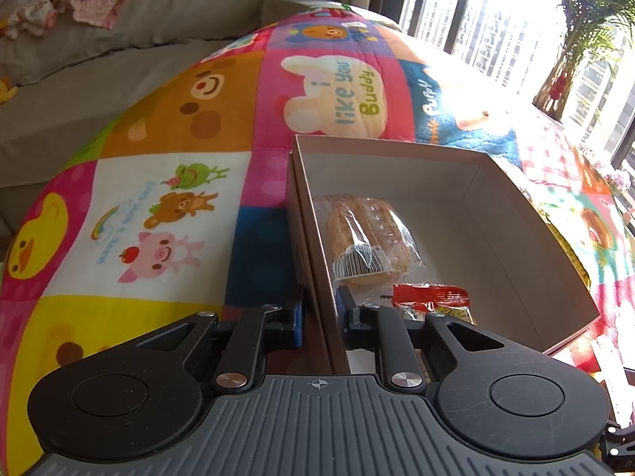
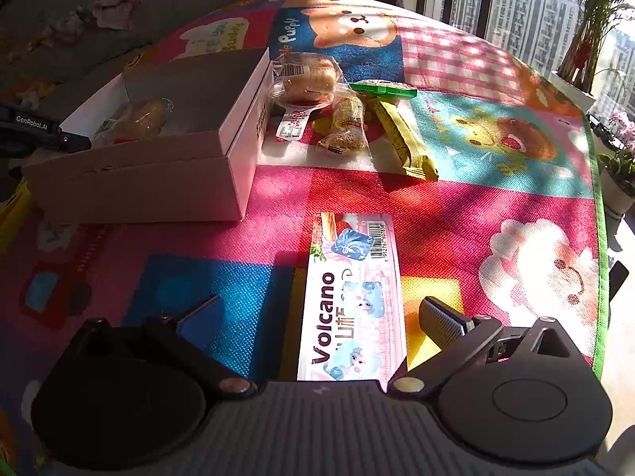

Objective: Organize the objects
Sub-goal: 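Lift the Volcano pack and carry it toward the box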

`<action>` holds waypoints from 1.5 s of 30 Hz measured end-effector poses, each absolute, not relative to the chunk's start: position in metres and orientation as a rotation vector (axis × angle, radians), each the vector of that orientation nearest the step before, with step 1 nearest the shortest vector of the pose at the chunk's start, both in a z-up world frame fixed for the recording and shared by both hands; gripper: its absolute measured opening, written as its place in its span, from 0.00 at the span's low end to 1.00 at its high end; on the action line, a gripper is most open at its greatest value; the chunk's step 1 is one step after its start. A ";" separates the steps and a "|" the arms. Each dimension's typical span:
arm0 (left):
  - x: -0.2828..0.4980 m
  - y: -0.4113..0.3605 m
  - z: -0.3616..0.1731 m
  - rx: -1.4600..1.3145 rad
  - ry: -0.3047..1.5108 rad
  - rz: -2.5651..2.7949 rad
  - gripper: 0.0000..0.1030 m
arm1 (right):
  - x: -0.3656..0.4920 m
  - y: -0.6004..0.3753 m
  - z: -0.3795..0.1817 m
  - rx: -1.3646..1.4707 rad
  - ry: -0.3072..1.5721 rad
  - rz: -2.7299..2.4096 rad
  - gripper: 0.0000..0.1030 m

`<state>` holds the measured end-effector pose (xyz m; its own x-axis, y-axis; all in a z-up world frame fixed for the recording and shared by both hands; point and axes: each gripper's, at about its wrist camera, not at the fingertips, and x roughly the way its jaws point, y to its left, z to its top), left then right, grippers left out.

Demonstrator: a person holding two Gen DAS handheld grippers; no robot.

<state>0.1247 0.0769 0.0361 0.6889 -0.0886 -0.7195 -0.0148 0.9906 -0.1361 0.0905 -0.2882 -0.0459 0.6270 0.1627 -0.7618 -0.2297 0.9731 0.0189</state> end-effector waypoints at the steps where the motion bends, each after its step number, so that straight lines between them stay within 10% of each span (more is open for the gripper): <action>1: 0.125 0.077 0.036 -0.135 0.810 -0.041 0.19 | 0.091 -0.291 -0.045 -0.072 0.862 0.229 1.00; 6: 0.125 0.077 0.036 -0.137 0.810 -0.040 0.19 | 0.087 -0.292 -0.040 -0.086 0.845 0.202 0.79; 10: 0.125 0.076 0.036 -0.134 0.810 -0.040 0.19 | 0.080 -0.290 -0.031 -0.095 0.878 0.210 0.44; 18: 0.126 0.076 0.036 -0.143 0.806 -0.044 0.18 | 0.058 -0.277 0.007 -0.076 0.886 0.284 0.40; 21: 0.126 0.078 0.036 -0.151 0.803 -0.049 0.18 | 0.054 -0.269 0.033 -0.057 0.855 0.332 0.17; 30: 0.124 0.080 0.035 -0.163 0.797 -0.058 0.19 | 0.049 -0.246 0.049 -0.132 0.865 0.358 0.22; 32: 0.124 0.079 0.035 -0.163 0.797 -0.058 0.19 | 0.045 -0.250 0.041 -0.133 0.894 0.313 0.53; 34: 0.124 0.080 0.035 -0.163 0.797 -0.058 0.19 | 0.043 -0.256 0.035 -0.120 0.922 0.268 0.62; 42: 0.124 0.079 0.036 -0.164 0.798 -0.057 0.19 | 0.041 -0.265 -0.009 -0.056 1.132 0.229 0.66; 45: 0.124 0.080 0.036 -0.163 0.798 -0.059 0.19 | 0.033 -0.252 -0.009 -0.124 1.111 0.283 0.53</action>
